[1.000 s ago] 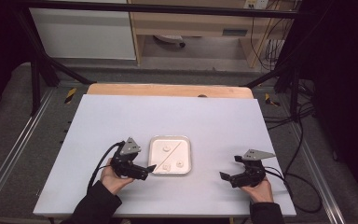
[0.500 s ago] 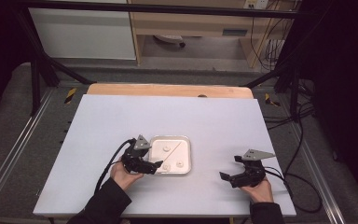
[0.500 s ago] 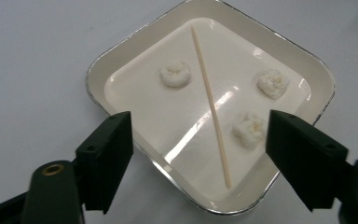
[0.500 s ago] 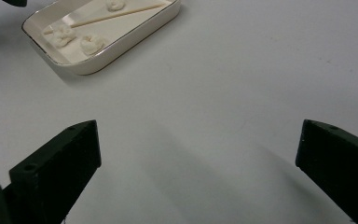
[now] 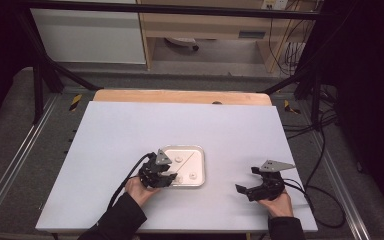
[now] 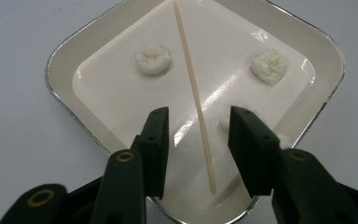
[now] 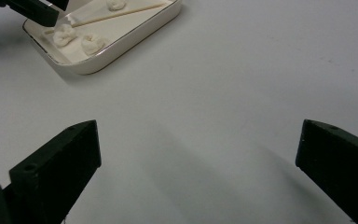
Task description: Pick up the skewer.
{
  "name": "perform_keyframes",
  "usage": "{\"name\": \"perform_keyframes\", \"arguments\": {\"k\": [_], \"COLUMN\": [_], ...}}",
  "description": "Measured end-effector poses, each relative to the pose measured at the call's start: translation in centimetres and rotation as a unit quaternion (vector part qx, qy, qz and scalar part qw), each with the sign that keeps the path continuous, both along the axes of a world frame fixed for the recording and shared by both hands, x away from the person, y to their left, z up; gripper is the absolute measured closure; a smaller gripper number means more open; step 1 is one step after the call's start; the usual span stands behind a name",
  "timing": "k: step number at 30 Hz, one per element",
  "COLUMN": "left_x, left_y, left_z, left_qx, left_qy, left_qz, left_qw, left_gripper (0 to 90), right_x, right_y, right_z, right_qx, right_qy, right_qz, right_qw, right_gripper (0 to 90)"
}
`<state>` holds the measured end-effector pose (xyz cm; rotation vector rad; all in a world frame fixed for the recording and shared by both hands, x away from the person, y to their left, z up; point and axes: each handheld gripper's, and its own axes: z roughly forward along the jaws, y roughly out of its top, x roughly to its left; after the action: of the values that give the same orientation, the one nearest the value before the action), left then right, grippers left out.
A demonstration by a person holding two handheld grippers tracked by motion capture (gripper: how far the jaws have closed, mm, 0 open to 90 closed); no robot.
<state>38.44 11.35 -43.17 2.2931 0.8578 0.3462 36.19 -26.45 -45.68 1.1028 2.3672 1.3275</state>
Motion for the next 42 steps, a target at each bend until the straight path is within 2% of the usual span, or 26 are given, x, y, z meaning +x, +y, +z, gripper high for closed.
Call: {"name": "perform_keyframes", "arguments": {"k": [6,14,19,24,34,42], "left_x": [0.0,0.0,-0.2,-0.4,-0.7,-0.9], "left_y": [-0.4,-0.6,-0.8,-0.9,-0.7,0.1], "left_z": [-0.5,-0.8,-1.0,-1.1,-1.4,-0.8], "left_qx": [0.003,0.002,0.001,-0.003,-0.014,-0.04], "left_qy": [0.005,0.0,-0.006,-0.011,-0.021,-0.031], "left_qz": [0.004,0.015,0.02,0.036,0.046,0.049], "left_qw": [1.0,0.9999,0.9998,0.9993,0.9986,0.9975], "left_gripper": [72.8,81.0,81.5,87.5,88.6,88.8], "right_x": [0.0,0.0,0.0,0.0,0.0,0.0], "right_y": [0.0,0.0,0.0,0.0,0.0,0.0], "right_z": [0.0,0.0,0.0,0.0,0.0,0.0], "right_qx": [0.0,-0.001,-0.001,-0.001,0.0,-0.001], "right_qy": [0.0,0.0,0.001,0.0,0.0,-0.001], "right_qz": [0.0,0.001,0.001,0.001,0.001,0.002], "right_qw": [1.0,1.0,1.0,1.0,1.0,1.0], "right_gripper": [0.6,0.6,0.6,0.6,0.6,0.6]}}
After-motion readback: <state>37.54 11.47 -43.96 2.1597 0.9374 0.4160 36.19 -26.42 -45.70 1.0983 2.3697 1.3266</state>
